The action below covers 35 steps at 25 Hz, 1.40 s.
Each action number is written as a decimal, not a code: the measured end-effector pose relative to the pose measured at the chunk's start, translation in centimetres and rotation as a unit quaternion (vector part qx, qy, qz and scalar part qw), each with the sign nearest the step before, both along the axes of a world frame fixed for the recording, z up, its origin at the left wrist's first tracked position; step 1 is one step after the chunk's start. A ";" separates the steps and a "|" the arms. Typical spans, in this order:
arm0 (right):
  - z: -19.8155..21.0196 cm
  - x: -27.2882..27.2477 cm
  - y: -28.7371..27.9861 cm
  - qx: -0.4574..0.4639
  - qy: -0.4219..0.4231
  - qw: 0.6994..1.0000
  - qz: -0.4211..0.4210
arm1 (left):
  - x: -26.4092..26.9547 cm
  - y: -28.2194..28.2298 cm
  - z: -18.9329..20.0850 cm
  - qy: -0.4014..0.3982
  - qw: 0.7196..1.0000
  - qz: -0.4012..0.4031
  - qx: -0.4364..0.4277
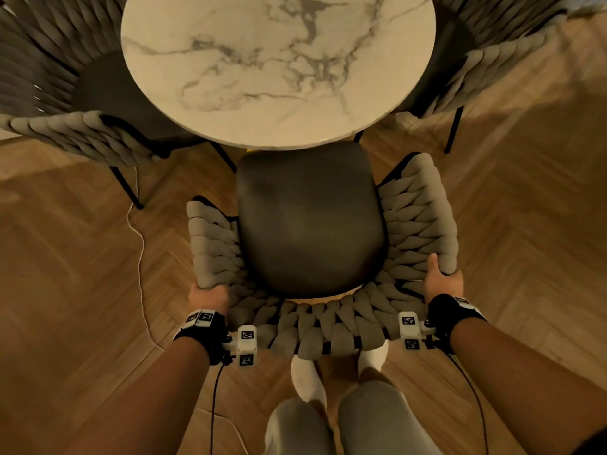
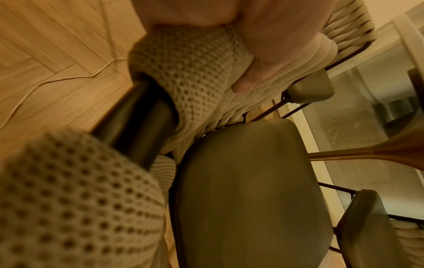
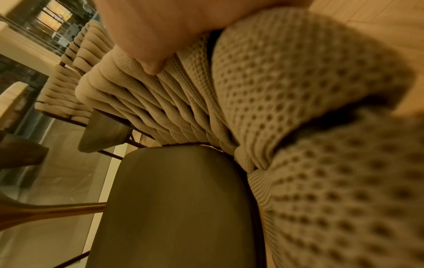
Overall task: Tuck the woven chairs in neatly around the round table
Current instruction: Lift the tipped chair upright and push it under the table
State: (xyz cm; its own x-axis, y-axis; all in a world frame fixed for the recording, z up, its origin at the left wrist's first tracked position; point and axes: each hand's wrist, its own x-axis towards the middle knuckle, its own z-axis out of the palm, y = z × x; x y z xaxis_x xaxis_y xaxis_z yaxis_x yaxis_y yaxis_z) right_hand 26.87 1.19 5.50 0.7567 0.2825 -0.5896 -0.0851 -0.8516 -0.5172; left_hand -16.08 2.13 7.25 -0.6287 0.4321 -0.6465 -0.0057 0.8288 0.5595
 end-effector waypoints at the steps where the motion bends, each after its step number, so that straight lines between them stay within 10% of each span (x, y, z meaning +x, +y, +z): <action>1: -0.1 0.1 0.6 0.001 -0.003 1.000 0.002 | 0.2 0.6 0.4 -0.001 1.000 -0.008 0.000; 35: 1.1 -0.6 5.2 0.012 -0.018 0.999 0.031 | -0.1 5.2 0.6 0.034 0.999 -0.022 -0.028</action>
